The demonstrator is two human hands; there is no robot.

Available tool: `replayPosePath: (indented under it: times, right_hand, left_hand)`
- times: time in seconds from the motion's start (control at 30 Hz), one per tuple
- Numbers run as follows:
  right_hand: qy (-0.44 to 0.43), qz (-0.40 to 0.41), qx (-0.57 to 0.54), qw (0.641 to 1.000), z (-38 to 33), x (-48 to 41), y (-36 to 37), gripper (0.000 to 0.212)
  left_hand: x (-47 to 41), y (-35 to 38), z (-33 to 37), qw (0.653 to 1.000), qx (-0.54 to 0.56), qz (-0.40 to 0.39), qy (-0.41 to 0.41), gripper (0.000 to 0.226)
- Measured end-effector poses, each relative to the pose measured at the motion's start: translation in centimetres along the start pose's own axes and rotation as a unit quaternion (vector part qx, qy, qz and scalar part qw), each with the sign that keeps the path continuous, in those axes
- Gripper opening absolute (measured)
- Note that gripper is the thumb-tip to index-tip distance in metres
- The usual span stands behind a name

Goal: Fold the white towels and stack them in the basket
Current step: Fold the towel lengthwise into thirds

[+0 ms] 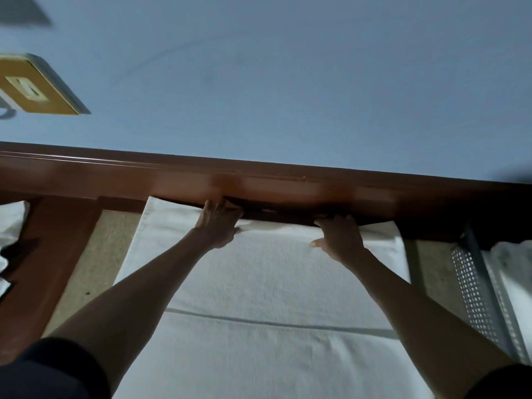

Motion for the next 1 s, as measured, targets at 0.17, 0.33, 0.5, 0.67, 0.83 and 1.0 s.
replayPosePath:
  times: [0.17,0.33,0.5,0.67,0.83,1.0]
  right_hand:
    - [0.045,-0.100,0.017,0.994,2.5,0.2,-1.2,0.062]
    - [0.110,-0.150,0.050,0.981,5.9,0.9,-1.9,0.070]
    - [0.132,-0.174,-0.051,0.975,7.6,3.0,-1.7,0.060]
    - [0.098,-0.163,-0.171,0.967,8.7,7.0,-3.0,0.059]
    - [0.157,-0.164,-0.286,0.931,8.1,12.9,-3.0,0.111]
    - [0.180,0.011,-0.247,0.952,6.9,20.6,-1.6,0.083]
  left_hand:
    - [0.3,-0.2,-3.3,0.985,0.020,-0.154,-0.072,0.055]
    - [3.0,-0.9,-6.0,0.968,0.086,-0.129,-0.199,0.063]
    - [7.3,-0.7,-7.3,0.951,0.216,-0.009,-0.222,0.056]
    - [13.2,-1.8,-6.7,0.912,0.335,0.119,-0.207,0.057]
    - [19.3,-2.7,-4.6,0.881,0.382,0.178,-0.217,0.065]
    - [25.8,-1.8,-1.4,0.847,0.415,0.224,-0.246,0.049]
Point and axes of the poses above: each hand's wrist, its own x-axis away from the middle knuckle, its own y-axis out of the palm, z = x × y, the point moved 3 cm from there along -x, towards the middle knuckle, and after that the axes turned 11 degrees about y, right-handed, at the moved point
